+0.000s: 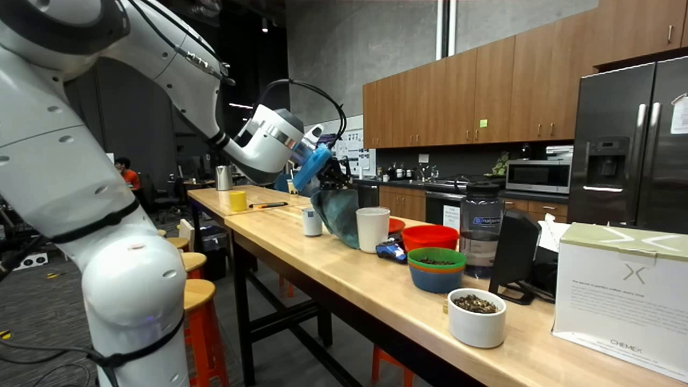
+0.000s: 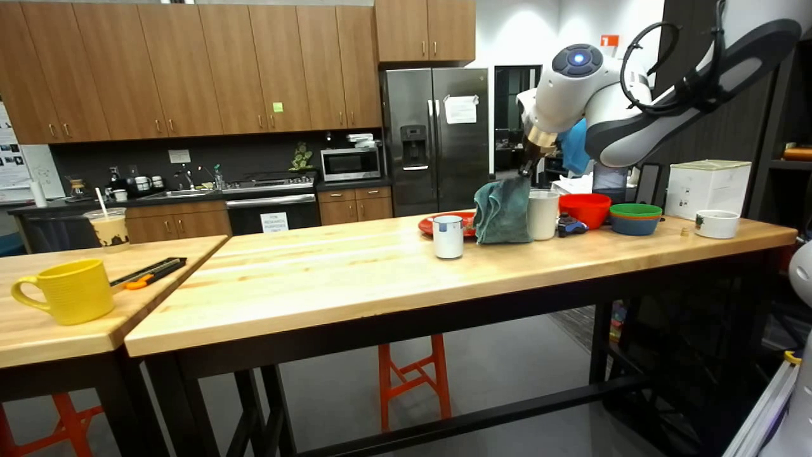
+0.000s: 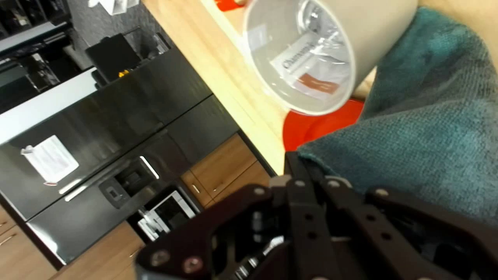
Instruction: Lift the towel from the table, move the cup to the left and then unfold the towel
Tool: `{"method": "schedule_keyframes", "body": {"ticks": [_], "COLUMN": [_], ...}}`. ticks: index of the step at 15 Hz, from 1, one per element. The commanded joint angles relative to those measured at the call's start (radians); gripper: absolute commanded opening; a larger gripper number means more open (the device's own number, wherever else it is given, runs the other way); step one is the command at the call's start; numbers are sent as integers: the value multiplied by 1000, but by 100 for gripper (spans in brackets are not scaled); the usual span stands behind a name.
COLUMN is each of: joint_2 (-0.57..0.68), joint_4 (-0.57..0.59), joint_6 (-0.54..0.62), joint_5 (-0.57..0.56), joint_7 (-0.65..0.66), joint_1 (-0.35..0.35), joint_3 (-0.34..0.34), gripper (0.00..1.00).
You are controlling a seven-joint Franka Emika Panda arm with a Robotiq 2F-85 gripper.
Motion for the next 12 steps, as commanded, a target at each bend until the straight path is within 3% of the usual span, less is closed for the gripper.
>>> {"method": "schedule_keyframes", "body": {"ticks": [1, 12], "joint_2": [-46, -14], "joint_4": [23, 211], "joint_6": [-22, 3], "joint_5": [-82, -319], "joint_7": [62, 273], "joint_1": [-48, -108], "joint_3": [20, 85], "gripper": [0, 0]}}
